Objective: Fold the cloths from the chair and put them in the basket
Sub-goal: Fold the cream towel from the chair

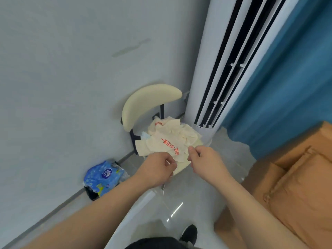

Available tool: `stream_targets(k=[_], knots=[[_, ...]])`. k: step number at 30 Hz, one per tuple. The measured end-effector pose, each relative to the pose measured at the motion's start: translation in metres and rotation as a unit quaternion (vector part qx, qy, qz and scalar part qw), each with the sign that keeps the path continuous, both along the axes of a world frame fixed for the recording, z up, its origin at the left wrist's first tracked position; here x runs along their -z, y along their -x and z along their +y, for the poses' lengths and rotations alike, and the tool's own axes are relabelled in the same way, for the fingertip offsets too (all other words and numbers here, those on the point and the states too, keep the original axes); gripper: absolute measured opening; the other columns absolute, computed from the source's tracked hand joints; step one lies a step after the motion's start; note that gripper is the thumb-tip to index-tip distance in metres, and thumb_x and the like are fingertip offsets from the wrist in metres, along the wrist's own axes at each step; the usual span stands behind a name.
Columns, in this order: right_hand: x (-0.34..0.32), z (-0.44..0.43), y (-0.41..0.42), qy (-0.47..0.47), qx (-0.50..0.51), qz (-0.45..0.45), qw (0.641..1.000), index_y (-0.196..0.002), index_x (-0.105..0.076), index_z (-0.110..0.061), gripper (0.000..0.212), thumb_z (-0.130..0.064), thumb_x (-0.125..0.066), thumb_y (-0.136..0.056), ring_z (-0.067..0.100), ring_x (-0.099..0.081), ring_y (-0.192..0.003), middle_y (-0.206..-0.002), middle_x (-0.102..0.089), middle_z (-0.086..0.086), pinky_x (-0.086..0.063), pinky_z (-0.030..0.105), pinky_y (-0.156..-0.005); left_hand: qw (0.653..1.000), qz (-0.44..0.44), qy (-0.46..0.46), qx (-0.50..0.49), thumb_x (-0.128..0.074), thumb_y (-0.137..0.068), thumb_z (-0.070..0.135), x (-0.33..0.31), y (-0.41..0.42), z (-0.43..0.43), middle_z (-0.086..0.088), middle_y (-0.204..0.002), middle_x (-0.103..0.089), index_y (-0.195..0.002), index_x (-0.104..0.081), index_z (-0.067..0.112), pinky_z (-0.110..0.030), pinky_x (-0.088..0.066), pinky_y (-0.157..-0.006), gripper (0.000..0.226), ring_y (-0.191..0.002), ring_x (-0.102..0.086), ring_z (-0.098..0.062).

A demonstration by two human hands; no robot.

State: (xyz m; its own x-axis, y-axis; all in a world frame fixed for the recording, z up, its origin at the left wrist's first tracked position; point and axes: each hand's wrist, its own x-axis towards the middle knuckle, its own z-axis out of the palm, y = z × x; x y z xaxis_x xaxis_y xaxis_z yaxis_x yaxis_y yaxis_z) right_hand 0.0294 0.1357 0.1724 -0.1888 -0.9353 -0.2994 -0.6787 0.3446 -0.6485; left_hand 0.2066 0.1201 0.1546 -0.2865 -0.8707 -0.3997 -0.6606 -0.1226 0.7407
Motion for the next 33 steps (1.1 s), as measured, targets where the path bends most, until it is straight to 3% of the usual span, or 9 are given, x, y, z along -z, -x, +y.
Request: stream_targets(k=[5,15,20,24,29,33], knots=[[0.008,-0.090,0.034,-0.033,-0.081,-0.013,0.996,-0.079,-0.067,-0.019,0.043,-0.044,-0.043,-0.105,0.019,-0.069,-0.075,-0.075,-0.069,-0.007,-0.057,0.038,-0.077,0.995,-0.014,-0.023,-0.093,-0.060,-0.098,0.029,0.006,0.035,-0.053,0.005,-0.071,-0.074,-0.091,-0.067,0.021,-0.027,-0.061,-0.066,0.013,-0.059,-0.070,-0.008],[0.028,-0.229,0.092,-0.053,-0.222,0.071,0.971,-0.087,-0.070,-0.011,0.047,-0.043,-0.041,-0.105,0.022,-0.069,-0.079,-0.083,-0.072,0.001,-0.057,0.041,-0.081,0.977,-0.028,-0.046,-0.204,-0.058,-0.094,0.024,0.043,0.071,-0.163,0.006,-0.070,-0.074,-0.092,-0.069,0.017,-0.031,-0.061,-0.075,0.013,-0.058,-0.071,-0.006],[0.043,-0.286,0.113,-0.075,-0.274,0.062,0.957,-0.090,-0.068,-0.007,0.047,-0.044,-0.042,-0.103,0.026,-0.069,-0.081,-0.086,-0.072,0.006,-0.057,0.045,-0.081,0.961,-0.033,-0.070,-0.264,-0.059,-0.094,0.026,0.050,0.099,-0.189,0.005,-0.074,-0.075,-0.095,-0.069,0.016,-0.034,-0.062,-0.077,0.013,-0.058,-0.070,-0.004],[0.067,-0.323,0.130,-0.089,-0.356,0.057,0.929,-0.092,-0.068,-0.008,0.045,-0.043,-0.043,-0.104,0.025,-0.068,-0.084,-0.088,-0.072,0.005,-0.057,0.046,-0.082,0.933,-0.054,-0.060,-0.351,-0.059,-0.092,0.022,0.059,0.128,-0.198,0.005,-0.068,-0.075,-0.088,-0.069,0.017,-0.037,-0.062,-0.078,0.012,-0.057,-0.070,-0.005],[0.098,-0.355,0.160,-0.127,-0.428,0.057,0.893,-0.092,-0.069,-0.013,0.041,-0.042,-0.042,-0.104,0.025,-0.068,-0.087,-0.090,-0.072,0.004,-0.057,0.043,-0.083,0.870,-0.045,-0.069,-0.487,-0.060,-0.090,0.018,0.067,0.185,-0.188,0.003,-0.066,-0.074,-0.084,-0.069,0.016,-0.042,-0.063,-0.075,0.011,-0.058,-0.072,-0.012],[0.121,-0.358,0.171,-0.131,-0.454,0.067,0.879,-0.088,-0.066,-0.011,0.040,-0.041,-0.043,-0.102,0.029,-0.069,-0.086,-0.087,-0.071,0.009,-0.056,0.040,-0.079,0.853,-0.046,-0.096,-0.511,-0.061,-0.093,0.018,0.084,0.219,-0.175,0.003,-0.069,-0.074,-0.085,-0.067,0.017,-0.042,-0.063,-0.074,0.010,-0.057,-0.071,-0.010]])
